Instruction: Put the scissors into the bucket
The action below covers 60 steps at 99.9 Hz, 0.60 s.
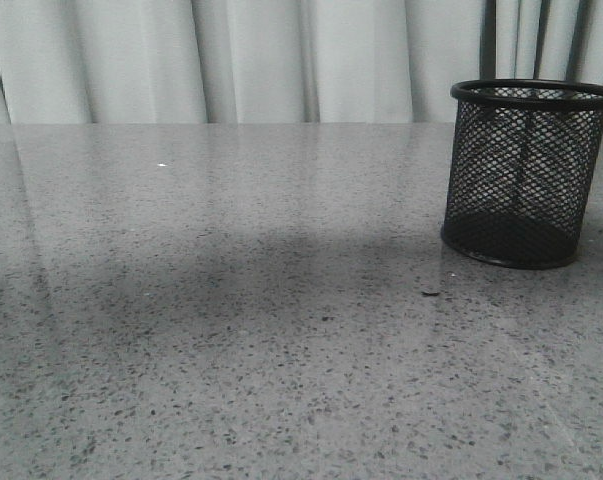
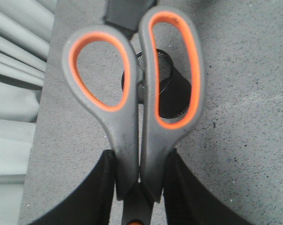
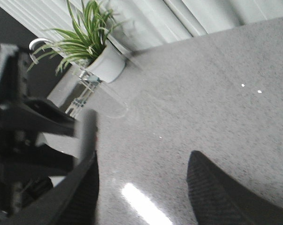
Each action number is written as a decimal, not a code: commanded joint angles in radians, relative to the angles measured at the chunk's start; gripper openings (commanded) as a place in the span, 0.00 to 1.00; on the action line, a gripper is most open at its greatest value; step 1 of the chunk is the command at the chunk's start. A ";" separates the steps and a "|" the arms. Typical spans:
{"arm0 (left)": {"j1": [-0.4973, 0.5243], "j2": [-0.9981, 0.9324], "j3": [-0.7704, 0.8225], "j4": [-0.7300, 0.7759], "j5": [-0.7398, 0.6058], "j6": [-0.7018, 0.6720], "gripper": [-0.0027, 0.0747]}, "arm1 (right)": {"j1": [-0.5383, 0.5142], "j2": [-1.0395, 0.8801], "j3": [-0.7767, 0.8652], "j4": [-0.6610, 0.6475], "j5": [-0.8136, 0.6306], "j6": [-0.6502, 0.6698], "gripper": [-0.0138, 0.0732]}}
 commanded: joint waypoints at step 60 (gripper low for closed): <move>-0.043 0.035 -0.032 -0.060 -0.143 -0.033 0.02 | -0.004 0.052 -0.039 0.118 0.082 -0.072 0.40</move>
